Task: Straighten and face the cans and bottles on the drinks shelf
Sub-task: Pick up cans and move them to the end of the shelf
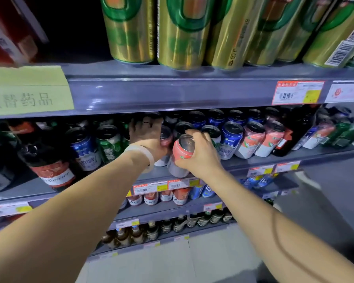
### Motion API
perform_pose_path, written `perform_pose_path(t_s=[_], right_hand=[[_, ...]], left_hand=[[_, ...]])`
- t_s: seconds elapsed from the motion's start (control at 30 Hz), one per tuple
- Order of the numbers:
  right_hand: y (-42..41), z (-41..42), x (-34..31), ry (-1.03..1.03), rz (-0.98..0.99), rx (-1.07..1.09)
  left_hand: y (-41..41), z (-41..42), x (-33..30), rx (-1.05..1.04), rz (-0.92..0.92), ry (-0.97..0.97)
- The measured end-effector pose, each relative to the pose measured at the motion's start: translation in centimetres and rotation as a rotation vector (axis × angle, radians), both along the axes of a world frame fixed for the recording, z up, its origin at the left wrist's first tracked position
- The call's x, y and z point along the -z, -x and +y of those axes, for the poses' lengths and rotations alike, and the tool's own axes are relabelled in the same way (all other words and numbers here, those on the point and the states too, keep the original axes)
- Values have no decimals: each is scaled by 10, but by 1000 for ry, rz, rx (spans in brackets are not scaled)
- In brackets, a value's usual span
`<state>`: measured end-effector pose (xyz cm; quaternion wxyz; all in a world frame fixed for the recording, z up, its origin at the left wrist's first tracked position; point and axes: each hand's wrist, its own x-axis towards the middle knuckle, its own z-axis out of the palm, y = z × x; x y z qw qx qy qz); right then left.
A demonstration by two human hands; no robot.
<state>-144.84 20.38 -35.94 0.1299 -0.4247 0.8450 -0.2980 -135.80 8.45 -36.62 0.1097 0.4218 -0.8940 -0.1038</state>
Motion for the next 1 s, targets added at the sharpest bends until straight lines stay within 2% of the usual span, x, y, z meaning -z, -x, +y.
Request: perform_pose_path(t_s=[0.27, 0.4, 0.47, 0.67, 0.83, 1.0], right_hand=[[-1, -2, 0, -58, -3, 10], [-8, 3, 1, 21, -21, 59], [-9, 12, 1, 51, -20, 59], [-1, 48, -18, 121, -76, 134], [4, 73, -33, 64, -110, 162], [6, 95, -36, 31, -41, 219]], left_hand=[[7, -8, 4, 97, -172, 100], [10, -9, 2, 69, -196, 146], [7, -4, 2, 112, -136, 205], [-14, 16, -23, 166, 142, -91], [-15, 46, -45, 311, 88, -157], [5, 80, -49, 404, 81, -180]])
